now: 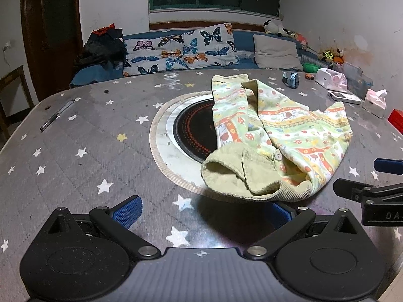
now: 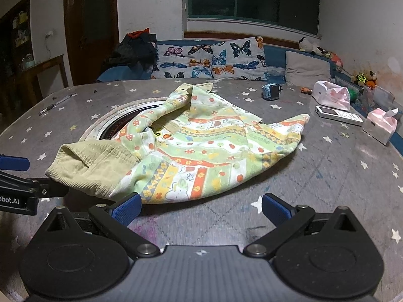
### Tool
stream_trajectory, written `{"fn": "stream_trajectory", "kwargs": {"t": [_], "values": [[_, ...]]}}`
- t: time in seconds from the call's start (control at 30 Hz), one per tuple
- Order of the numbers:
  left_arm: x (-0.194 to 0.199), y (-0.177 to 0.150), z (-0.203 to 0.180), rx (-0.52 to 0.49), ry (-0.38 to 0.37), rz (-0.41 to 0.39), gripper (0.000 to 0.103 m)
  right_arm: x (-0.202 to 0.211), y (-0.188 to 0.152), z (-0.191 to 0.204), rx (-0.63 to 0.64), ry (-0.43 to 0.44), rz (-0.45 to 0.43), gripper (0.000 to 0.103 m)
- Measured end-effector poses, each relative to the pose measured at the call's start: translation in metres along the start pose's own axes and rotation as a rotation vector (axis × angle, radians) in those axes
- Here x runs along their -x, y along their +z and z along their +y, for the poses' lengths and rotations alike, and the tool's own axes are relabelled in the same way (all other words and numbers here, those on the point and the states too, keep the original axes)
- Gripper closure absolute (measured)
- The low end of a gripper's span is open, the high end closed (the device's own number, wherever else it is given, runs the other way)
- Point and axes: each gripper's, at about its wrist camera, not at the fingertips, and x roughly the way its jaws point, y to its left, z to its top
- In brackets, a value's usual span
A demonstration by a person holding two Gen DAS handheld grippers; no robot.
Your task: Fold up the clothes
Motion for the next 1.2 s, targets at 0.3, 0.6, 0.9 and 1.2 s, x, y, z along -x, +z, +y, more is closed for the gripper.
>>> {"fn": "stream_trajectory", "kwargs": {"t": [0.3, 0.6, 0.9, 1.2], "values": [[-0.003, 0.012, 0.000, 0.005, -0.012, -0.004, 0.000, -0.006, 0.007, -0.004, 0.009, 0.008, 0.004, 0.004], [-0.005, 0.032, 0.001, -0.018, -0.024, -0.021, 0.000, -0.006, 0.020, -0.017, -0.018, 0.044, -0.004, 0.008], [-0.008, 0.071, 0.010, -0.020, -0.056, -0.061, 0.000, -0.029, 0.053, -0.023, 0.049, 0.061, -0.013, 0.013], [-0.061, 0.108, 0.005, -0.048, -0.084, -0.015, 0.000, -0.096, 0.104, -0.030, 0.080, 0.079, -0.001, 0.019]]}}
